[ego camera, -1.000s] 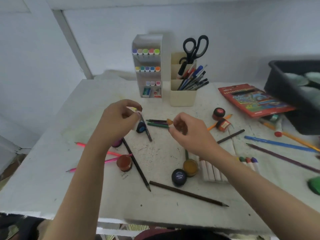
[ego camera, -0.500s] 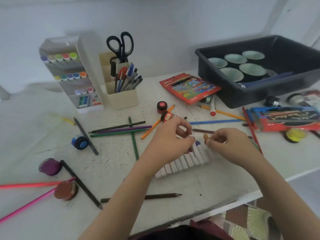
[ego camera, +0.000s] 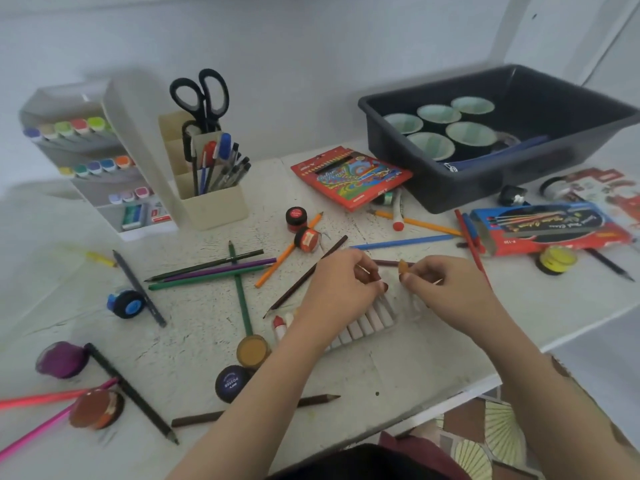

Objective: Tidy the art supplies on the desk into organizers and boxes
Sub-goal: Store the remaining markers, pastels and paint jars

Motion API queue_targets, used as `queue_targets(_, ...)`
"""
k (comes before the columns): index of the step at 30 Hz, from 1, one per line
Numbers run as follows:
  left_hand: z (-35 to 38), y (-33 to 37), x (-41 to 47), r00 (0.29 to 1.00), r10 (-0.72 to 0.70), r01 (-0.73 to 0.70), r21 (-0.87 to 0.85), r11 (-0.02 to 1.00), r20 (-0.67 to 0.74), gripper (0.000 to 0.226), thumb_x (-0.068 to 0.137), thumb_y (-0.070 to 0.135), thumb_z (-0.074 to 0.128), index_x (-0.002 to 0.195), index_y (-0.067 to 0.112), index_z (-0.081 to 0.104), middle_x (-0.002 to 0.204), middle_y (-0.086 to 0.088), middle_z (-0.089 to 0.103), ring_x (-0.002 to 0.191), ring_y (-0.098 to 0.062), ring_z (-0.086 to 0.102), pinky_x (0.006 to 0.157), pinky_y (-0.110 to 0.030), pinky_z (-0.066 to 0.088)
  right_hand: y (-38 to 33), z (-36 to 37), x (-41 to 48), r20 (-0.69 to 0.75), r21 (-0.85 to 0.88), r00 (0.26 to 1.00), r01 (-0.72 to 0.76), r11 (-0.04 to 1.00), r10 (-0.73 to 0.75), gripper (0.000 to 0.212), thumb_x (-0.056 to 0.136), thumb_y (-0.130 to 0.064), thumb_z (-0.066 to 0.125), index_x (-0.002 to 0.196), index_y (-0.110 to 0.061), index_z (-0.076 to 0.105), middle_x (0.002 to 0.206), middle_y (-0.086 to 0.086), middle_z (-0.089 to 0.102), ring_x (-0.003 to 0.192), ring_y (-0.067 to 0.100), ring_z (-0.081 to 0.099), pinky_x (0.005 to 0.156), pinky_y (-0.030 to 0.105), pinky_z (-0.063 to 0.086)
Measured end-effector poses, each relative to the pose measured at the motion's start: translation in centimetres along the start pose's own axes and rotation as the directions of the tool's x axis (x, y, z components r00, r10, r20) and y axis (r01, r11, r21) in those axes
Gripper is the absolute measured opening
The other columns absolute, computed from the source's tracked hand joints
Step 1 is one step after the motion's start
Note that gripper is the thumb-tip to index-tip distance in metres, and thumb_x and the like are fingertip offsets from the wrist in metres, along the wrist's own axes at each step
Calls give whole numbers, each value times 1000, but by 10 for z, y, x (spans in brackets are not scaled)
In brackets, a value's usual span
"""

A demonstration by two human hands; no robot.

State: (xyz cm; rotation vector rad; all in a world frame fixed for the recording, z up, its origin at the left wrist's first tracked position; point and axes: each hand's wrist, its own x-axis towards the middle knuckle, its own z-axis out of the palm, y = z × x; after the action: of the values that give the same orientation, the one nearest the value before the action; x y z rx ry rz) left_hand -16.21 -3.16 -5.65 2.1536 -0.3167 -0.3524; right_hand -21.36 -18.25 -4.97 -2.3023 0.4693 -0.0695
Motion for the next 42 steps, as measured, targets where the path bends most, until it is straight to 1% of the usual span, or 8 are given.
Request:
queue_targets(3,1,-1,3,999,40,-43,136,990,23,21,77,27,73,98,26,71,103,9,64,68,2,49,53,-7,30,0,2,-1,22,-13,1000,10,1000,-9,11,83,-29,67,82,-19,68,75,-9,62,70,2,54,57,19,39)
queue_targets(6,2,-2,3,998,47,-53,140,989,41,33,77,24,73,109,26,67,96,10,61,68,5,49,53,-6,31,-1,3,-2,16,-41,1000,26,999,-26,9,83,-30,67,79,-22,65,74,-10,61,69,1,53,54,16,35)
queue_targets(10,5,-2,1,995,102,-99,148,984,-10,17,79,25,69,95,26,64,87,11,57,71,1,52,57,-11,38,0,6,-3,2,-65,999,46,997,-46,12,82,-32,68,76,-25,61,72,-11,60,66,0,52,52,15,33)
queue_targets(24,8,2,0,995,103,-101,209,973,4,15,78,24,71,87,27,58,98,6,60,77,-8,56,67,-24,47,5,12,-3,0,-51,998,56,997,-56,11,80,-32,70,79,-24,63,71,-10,61,65,1,53,52,16,33)
queue_targets(27,8,1,0,990,139,-143,250,958,33,13,79,25,68,89,27,61,99,5,58,71,-5,54,63,-21,43,4,12,-3,-11,-40,998,55,998,-56,11,79,-31,70,75,-25,61,70,-9,61,65,1,54,52,16,33)
queue_targets(32,5,-2,-1,982,142,-168,230,959,125,30,69,36,73,98,32,64,91,13,45,76,-1,51,59,-16,37,5,9,-5,-28,9,999,35,999,-35,14,79,-28,70,72,-27,58,68,-10,60,63,0,53,48,9,33)
queue_targets(37,14,0,-3,989,141,-149,275,950,47,35,69,39,72,100,27,61,100,2,50,93,-14,51,75,-30,47,7,8,-6,-44,16,999,28,999,-27,12,79,-28,70,74,-23,61,68,-10,60,63,0,53,50,10,33)
queue_targets(42,15,2,-4,990,142,-144,268,953,27,33,69,40,73,95,26,59,96,2,51,90,-15,52,73,-31,48,6,8,-7,-41,-22,998,40,999,-41,11,79,-29,70,76,-22,62,69,-9,61,65,1,53,52,15,33)
